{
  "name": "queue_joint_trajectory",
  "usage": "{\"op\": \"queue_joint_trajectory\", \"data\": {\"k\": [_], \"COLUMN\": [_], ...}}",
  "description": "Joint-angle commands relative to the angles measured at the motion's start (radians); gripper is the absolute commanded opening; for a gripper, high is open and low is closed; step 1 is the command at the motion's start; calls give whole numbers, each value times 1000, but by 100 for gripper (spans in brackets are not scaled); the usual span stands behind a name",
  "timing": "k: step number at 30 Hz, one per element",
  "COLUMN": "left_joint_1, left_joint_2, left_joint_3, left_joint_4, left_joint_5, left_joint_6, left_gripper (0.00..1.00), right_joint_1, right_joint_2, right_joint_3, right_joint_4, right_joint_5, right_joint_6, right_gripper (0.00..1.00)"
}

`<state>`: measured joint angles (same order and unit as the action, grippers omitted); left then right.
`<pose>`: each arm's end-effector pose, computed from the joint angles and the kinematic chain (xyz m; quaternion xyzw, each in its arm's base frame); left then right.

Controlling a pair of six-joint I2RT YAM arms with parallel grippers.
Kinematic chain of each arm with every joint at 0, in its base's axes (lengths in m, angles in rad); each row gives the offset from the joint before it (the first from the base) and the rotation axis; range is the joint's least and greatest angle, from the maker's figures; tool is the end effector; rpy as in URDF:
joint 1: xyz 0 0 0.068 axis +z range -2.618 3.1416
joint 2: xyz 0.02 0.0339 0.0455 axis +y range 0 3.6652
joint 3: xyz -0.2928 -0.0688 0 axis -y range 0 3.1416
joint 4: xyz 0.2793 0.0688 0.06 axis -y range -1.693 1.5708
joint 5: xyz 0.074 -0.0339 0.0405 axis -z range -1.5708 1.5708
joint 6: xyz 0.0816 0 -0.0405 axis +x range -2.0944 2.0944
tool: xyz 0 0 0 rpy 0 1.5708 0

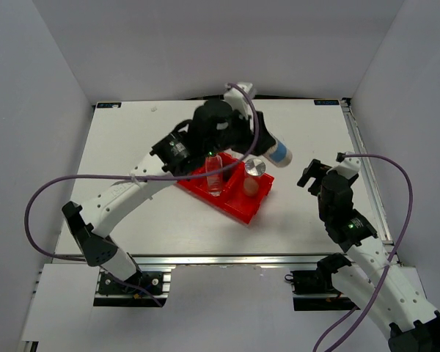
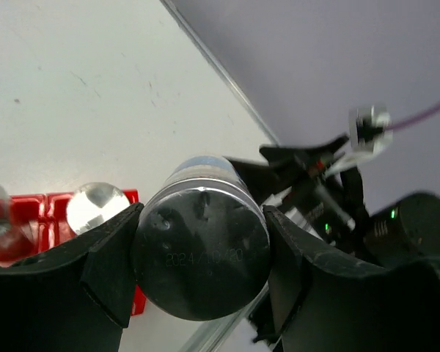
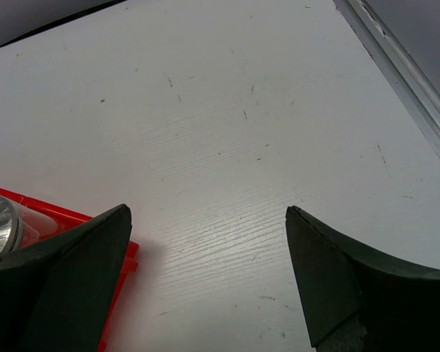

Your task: Organize the condiment bottles

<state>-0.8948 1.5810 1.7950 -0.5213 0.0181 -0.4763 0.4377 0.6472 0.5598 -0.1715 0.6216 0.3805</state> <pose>0.2688 -0.3375 0.4772 0.1729 0.7883 -0.3795 0.4525 0.2063 0.0441 0.2895 0.1649 0.7595 0.0086 0.6292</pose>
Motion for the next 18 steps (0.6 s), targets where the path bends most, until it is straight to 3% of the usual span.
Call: {"op": "queue_joint_trajectory", "data": {"k": [1, 3, 6, 13, 18], "left_joint_1": [-102, -122, -127, -127, -127], "left_joint_2": [-94, -133, -177, -159, -161], "left_joint_3": [-80, -189, -322, -368, -417], "left_joint_4": [-20, -8, 33, -52, -23], "left_joint_5": [-153, -281, -306, -415, -457], "left_joint_6": [54, 26, -22, -36, -47], "left_gripper": [0, 0, 0, 0, 0], "right_joint_1": [-7, -5, -7, -7, -5], "right_joint_2": [-4, 0, 12, 28, 22], "right_joint_3": [12, 14, 17, 20, 20], "right_joint_4": [6, 3, 0, 0, -2], "right_joint_5": [70, 85, 86, 86, 81], "right_joint_6": [-11, -5, 0, -2, 0], "right_gripper": [89, 89, 89, 89, 90]}}
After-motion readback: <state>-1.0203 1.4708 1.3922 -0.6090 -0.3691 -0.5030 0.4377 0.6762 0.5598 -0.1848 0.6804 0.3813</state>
